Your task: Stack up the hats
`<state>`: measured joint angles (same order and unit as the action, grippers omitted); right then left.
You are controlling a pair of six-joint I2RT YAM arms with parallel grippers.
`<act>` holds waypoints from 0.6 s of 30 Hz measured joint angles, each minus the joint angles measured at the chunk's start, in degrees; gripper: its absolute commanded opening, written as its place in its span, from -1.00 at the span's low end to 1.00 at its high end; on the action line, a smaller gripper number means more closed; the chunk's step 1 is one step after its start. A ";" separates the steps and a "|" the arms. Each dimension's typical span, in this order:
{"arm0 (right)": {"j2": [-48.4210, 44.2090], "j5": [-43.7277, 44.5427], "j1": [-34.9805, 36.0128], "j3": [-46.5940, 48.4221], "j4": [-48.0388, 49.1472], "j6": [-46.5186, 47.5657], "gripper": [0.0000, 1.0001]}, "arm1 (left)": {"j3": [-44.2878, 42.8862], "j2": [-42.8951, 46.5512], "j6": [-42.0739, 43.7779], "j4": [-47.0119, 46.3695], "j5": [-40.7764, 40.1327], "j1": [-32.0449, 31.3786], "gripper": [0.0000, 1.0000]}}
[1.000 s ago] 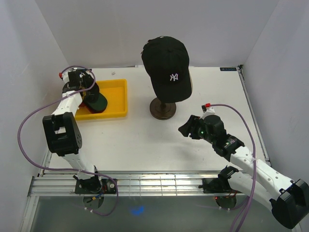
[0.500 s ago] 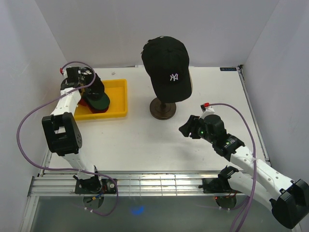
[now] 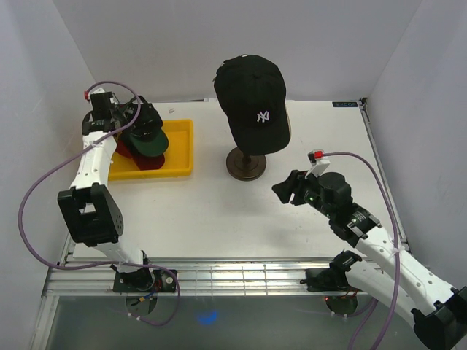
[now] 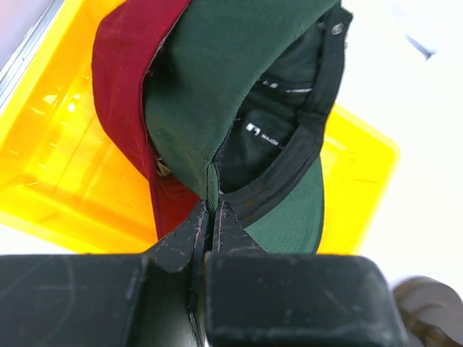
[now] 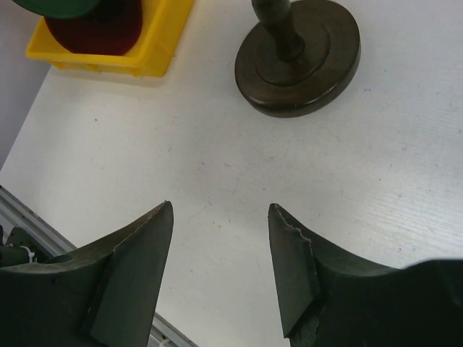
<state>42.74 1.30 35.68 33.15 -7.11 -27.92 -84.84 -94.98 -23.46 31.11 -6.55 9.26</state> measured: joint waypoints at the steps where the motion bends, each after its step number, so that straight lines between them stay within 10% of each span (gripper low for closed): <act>1: -0.48 -0.17 0.00 0.28 0.00 0.48 0.22 | -0.31 0.70 -0.02 0.33 0.35 0.00 -1.00; 18: -7.19 1.36 0.00 17.07 -3.91 12.07 0.29 | 0.66 16.85 -1.97 1.49 6.86 -0.04 -1.00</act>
<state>35.55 2.66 35.68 50.22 -11.03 -15.86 -84.18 -78.13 -25.43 32.60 0.32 9.21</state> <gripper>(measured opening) 0.656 0.109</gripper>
